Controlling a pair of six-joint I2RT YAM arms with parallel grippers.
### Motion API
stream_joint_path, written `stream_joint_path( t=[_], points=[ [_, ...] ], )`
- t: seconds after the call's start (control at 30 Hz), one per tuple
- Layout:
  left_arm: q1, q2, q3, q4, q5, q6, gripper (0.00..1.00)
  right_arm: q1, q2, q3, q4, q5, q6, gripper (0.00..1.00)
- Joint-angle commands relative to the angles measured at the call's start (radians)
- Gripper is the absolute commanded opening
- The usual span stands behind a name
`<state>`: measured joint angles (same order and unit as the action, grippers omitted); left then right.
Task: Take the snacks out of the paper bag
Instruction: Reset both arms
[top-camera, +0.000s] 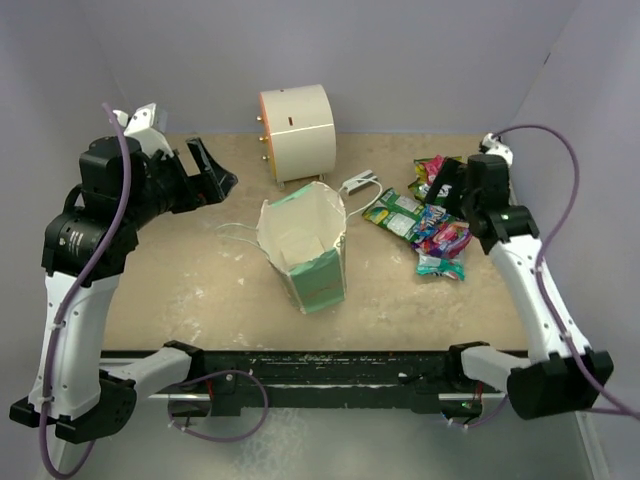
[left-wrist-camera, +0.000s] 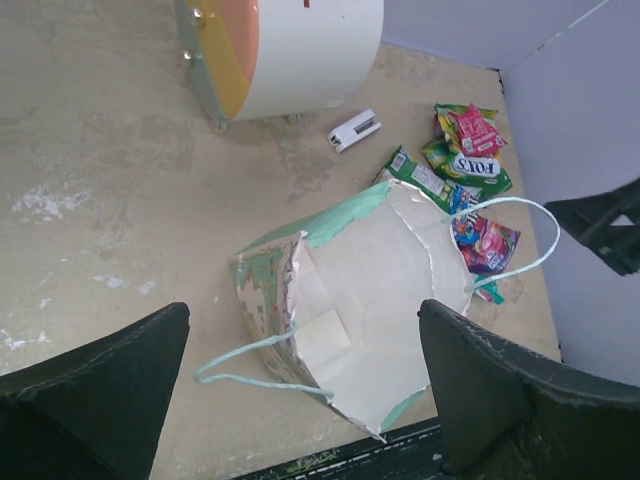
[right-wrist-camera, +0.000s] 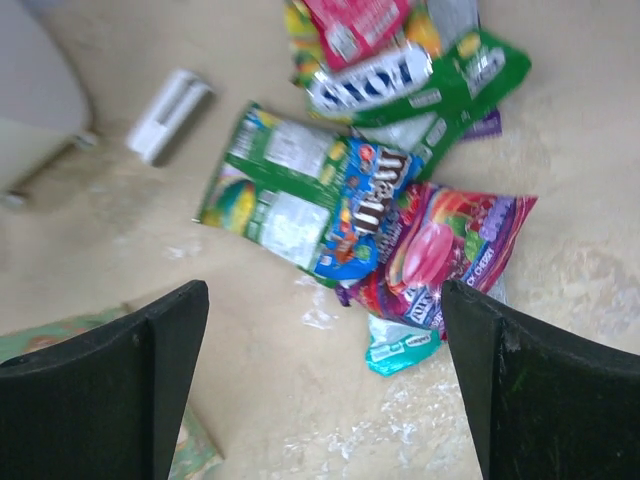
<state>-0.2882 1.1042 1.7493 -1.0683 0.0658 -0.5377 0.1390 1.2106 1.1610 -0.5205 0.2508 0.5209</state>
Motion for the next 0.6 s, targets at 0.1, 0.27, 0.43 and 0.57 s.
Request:
stream_joint_path(
  t=[0.1,0.27,0.43,0.57],
  points=[
    [0.006,-0.048,0.082,0.125,-0.083,0.071,0.99,0.002,-0.268,0.241,-0.130,-0.180,-0.130,1.00],
    [0.004,-0.128,0.069,0.166,-0.126,0.085,0.99,0.003,-0.394,0.424,-0.202,-0.238,-0.154,1.00],
    [0.004,-0.224,0.040,0.198,-0.192,0.067,0.99,0.002,-0.396,0.588,-0.298,-0.177,-0.108,1.00],
    [0.004,-0.298,0.030,0.245,-0.231,0.071,0.99,0.002,-0.423,0.622,-0.290,-0.151,-0.103,1.00]
  ],
)
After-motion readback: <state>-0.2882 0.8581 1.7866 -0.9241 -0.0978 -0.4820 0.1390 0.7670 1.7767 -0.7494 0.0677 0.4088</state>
